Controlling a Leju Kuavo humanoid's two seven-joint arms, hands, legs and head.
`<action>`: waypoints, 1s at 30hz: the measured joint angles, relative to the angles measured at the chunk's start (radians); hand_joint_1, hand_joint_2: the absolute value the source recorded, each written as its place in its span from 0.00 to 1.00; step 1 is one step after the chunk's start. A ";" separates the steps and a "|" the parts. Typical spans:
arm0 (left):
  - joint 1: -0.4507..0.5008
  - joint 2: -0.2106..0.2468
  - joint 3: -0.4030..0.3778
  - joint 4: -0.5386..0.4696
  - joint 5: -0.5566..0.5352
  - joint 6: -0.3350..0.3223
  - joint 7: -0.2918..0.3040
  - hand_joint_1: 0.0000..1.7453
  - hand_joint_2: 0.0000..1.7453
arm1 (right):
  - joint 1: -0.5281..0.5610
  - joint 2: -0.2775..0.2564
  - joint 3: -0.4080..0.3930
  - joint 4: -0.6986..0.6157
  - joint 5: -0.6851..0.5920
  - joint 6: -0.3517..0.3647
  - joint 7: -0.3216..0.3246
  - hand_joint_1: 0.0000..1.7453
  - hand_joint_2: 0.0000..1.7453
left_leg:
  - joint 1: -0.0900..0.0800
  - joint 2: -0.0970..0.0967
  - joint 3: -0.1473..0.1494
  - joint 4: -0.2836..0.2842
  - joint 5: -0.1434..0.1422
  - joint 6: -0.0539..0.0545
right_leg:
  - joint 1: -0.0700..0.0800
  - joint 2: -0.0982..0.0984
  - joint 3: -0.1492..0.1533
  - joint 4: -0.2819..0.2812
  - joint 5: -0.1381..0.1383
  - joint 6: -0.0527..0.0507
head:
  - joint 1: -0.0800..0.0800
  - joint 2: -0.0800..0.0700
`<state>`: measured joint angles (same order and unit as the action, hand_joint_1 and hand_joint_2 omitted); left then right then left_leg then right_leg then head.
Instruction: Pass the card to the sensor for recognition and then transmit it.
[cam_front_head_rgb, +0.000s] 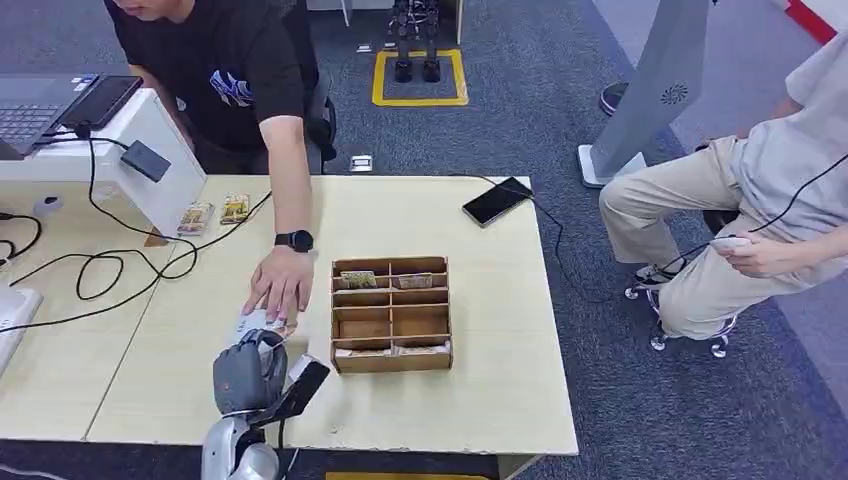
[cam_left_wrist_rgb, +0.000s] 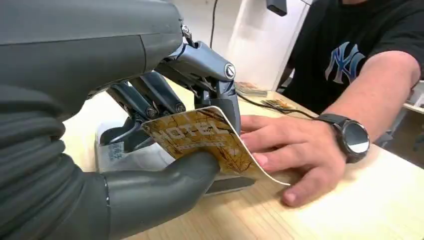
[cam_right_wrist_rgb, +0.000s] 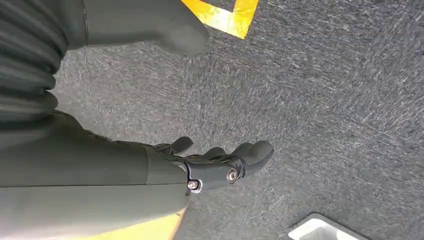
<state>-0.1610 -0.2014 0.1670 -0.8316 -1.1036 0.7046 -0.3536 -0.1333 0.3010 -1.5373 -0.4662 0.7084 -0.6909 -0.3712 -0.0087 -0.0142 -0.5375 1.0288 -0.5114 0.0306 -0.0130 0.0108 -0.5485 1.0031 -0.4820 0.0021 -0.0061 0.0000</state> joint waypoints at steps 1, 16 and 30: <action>0.000 0.004 -0.012 0.002 0.002 0.000 0.007 1.00 1.00 | 0.000 -0.001 0.000 0.003 0.000 0.000 -0.003 0.00 1.00 | 0.000 0.000 0.000 0.000 0.000 0.000 | 0.000 0.000 0.000 0.000 0.000 0.000 | 0.000 0.000; 0.003 0.036 -0.090 0.006 0.001 0.001 0.054 1.00 1.00 | 0.000 -0.007 0.000 0.017 0.004 0.000 -0.002 0.00 1.00 | 0.000 -0.001 0.001 0.000 0.000 0.000 | 0.000 -0.001 0.002 0.000 0.000 0.000 | 0.000 0.000; 0.028 -0.032 -0.164 -0.415 0.620 -0.032 -0.005 1.00 1.00 | 0.000 0.018 0.000 -0.060 0.051 0.000 0.070 0.00 1.00 | 0.001 0.000 -0.003 0.002 0.001 0.001 | 0.001 -0.001 -0.003 0.000 0.002 0.000 | 0.000 0.000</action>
<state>-0.1335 -0.2338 0.0028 -1.2461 -0.4835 0.6729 -0.3587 -0.1337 0.3185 -1.5373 -0.5264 0.7591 -0.6909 -0.3010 -0.0080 -0.0142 -0.5405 1.0307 -0.5101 0.0317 -0.0123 0.0103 -0.5520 1.0032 -0.4799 0.0020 -0.0061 0.0000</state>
